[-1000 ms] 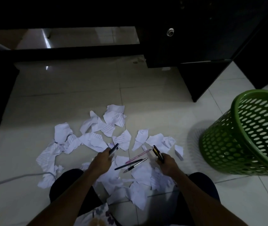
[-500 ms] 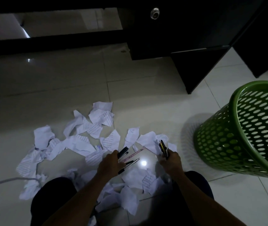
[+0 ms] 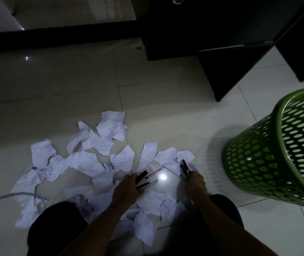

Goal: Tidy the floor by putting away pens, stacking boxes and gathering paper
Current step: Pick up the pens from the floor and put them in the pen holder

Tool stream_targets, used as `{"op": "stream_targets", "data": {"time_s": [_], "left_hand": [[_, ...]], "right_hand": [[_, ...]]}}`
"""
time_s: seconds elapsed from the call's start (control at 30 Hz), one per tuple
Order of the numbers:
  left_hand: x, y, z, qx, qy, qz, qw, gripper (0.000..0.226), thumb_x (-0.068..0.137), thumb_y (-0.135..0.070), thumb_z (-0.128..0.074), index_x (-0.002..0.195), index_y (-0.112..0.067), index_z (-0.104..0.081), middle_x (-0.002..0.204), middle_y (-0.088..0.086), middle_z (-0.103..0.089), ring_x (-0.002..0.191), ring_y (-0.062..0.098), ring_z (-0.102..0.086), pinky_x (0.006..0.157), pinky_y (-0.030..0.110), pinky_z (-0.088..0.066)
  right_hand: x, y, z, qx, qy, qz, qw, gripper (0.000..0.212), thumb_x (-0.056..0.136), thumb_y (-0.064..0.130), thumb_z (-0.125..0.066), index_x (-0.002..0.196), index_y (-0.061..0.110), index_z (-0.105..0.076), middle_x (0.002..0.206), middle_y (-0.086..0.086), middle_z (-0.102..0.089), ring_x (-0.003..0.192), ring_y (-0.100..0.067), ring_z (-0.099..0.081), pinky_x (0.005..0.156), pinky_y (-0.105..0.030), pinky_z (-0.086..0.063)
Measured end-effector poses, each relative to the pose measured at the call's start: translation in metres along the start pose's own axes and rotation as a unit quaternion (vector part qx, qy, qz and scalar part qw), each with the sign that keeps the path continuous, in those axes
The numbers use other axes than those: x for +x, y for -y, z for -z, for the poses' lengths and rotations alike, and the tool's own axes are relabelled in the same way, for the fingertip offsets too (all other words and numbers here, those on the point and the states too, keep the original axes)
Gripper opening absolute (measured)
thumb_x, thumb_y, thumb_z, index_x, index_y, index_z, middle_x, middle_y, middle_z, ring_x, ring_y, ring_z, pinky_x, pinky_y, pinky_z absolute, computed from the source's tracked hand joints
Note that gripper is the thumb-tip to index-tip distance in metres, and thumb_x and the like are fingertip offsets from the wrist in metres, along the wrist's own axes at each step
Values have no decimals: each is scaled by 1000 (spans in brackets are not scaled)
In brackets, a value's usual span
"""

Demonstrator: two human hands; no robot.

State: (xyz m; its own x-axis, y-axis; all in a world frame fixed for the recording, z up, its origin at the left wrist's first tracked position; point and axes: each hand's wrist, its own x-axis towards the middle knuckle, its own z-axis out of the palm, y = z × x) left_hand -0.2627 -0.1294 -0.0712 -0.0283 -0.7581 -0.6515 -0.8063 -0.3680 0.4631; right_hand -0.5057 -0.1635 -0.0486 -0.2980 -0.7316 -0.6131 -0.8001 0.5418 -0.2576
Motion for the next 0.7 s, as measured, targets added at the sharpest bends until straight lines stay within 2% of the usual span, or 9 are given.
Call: {"op": "stream_targets", "data": {"time_s": [0.07,0.17,0.27,0.37,0.43,0.47,0.5,0.6,0.7], "left_hand": [[-2,-6,0,33,-10,-5,999,60,79,-52,-63,130,-24,-48,127,3,-50,115,25,-57,91,36,-50],[-3,-12,-4,91,-35,-18,995,44,80,-42,-62,114,-14,-56,116,6,-54,104,28,-62,84,36,-49],[-1,-17,-10,137,-42,-44,989,34,68,-33,-60,92,-9,-62,92,6,-63,79,31,-67,70,38,-50],[-2,-21,-9,175,-26,-56,983,29,59,-26,-70,81,-9,-62,80,5,-66,62,25,-67,52,27,-49],[-4,-23,-8,202,-32,-64,977,31,46,-26,-79,68,-11,-63,64,5,-66,46,20,-63,39,23,-44],[-3,-22,-11,220,-53,-60,972,30,47,-26,-80,69,-11,-65,65,5,-67,47,19,-64,40,23,-44],[-2,-23,-13,219,-51,-53,973,28,58,-26,-76,79,-10,-67,76,6,-70,58,20,-68,47,24,-48],[-1,-29,-18,230,-58,-15,971,35,90,-23,-47,120,-6,-51,119,7,-59,101,23,-65,79,27,-50],[0,-27,-25,219,-63,-5,974,40,93,-23,-41,129,-5,-42,128,8,-51,108,21,-61,84,25,-48]], "right_hand": [[0,-1,-2,5,7,6,1000,27,91,20,-55,114,6,-59,134,-12,-54,117,-29,-57,95,-33,-45],[1,3,-1,-7,25,7,1000,26,91,21,-54,111,6,-58,120,-15,-61,112,-30,-58,92,-33,-45],[-1,13,-2,7,54,13,998,28,81,24,-62,103,7,-60,103,-13,-66,102,-30,-62,83,-33,-49],[1,18,-6,32,69,20,997,29,68,33,-66,89,12,-65,87,-8,-69,84,-25,-67,70,-31,-54],[0,22,-6,45,79,30,995,29,73,33,-68,89,9,-65,82,-6,-66,76,-23,-64,63,-27,-46],[-2,24,-5,51,81,37,995,27,76,32,-69,88,8,-66,78,-5,-64,72,-23,-61,62,-24,-42],[-2,25,-4,56,82,42,994,25,79,31,-68,87,7,-66,76,-5,-62,71,-22,-60,61,-23,-39],[-3,25,-5,60,80,54,994,20,84,28,-62,77,9,-63,76,-11,-64,79,-29,-64,61,-24,-36],[-3,25,-6,63,88,58,992,25,86,25,-59,65,14,-53,76,-12,-64,75,-28,-62,60,-24,-35]]}}
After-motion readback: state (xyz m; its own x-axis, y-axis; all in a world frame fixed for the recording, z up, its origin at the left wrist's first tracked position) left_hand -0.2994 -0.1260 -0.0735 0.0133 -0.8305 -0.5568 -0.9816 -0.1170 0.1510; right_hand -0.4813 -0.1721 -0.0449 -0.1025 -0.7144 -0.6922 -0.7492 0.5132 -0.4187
